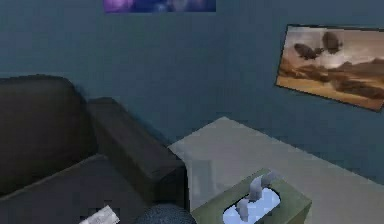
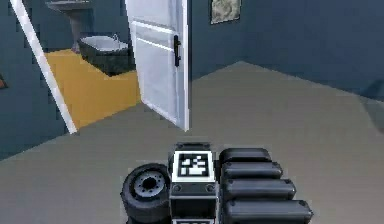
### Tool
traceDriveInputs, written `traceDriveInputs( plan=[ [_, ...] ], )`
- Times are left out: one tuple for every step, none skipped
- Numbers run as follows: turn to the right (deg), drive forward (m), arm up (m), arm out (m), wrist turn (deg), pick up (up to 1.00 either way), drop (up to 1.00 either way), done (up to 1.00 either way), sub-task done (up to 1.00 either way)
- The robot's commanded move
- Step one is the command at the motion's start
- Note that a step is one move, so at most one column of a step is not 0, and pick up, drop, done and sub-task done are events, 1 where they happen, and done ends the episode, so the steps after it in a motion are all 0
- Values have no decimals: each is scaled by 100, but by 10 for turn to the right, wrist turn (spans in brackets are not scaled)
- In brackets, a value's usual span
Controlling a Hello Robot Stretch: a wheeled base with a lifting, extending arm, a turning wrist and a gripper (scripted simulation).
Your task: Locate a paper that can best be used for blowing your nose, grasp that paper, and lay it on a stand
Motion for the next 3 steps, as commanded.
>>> traceDriveInputs(
  plan=[
    [-450, 0, 0, 0, 0, 0, 0, 0, 0],
    [-450, 0, 0, 0, 0, 0, 0, 0, 0],
    [-420, 0, 0, 0, 0, 0, 0, 0, 0]
  ],
)
